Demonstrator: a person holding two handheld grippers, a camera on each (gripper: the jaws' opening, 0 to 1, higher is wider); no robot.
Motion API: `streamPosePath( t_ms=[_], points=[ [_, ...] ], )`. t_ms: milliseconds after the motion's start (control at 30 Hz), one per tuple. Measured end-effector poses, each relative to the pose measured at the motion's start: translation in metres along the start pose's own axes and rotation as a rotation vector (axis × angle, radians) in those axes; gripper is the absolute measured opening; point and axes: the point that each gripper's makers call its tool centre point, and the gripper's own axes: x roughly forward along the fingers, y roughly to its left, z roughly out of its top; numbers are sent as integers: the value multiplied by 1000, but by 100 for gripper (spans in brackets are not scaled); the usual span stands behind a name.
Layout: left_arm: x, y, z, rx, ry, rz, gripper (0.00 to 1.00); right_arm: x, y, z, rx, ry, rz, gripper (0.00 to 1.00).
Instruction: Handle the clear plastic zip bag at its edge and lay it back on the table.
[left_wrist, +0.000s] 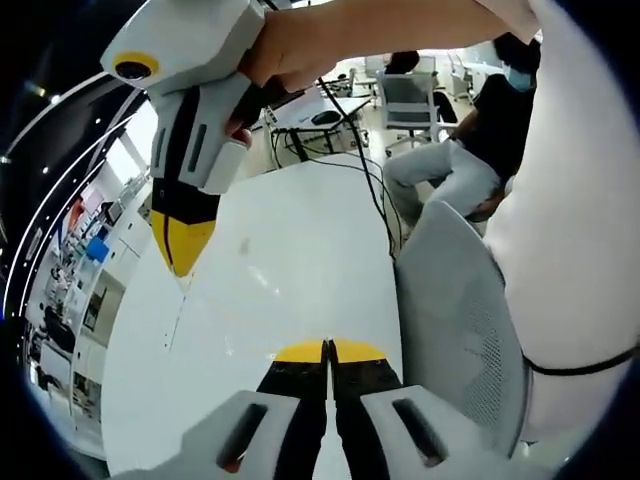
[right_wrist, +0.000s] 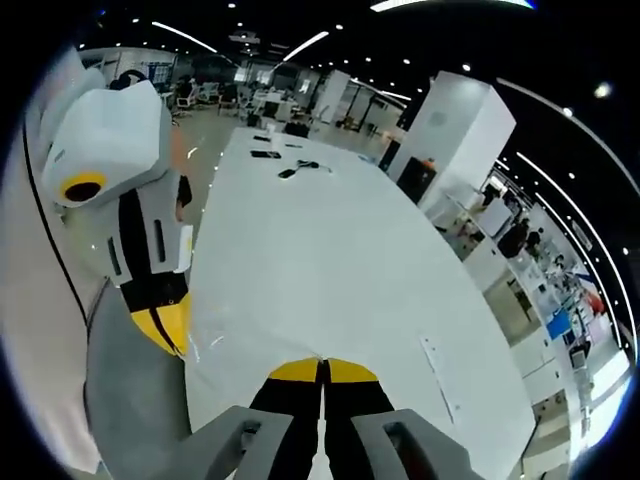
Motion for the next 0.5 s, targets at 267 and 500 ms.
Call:
streamPosePath(
  t_ms=[267,500],
  points=[
    [3,-1,-3,18,5,13,0,-2,-1,-2,-1,4,-7,0],
    [4,-1,-3,19,0,23,0,-5,-1,2,-19,3,-13,0]
  ],
)
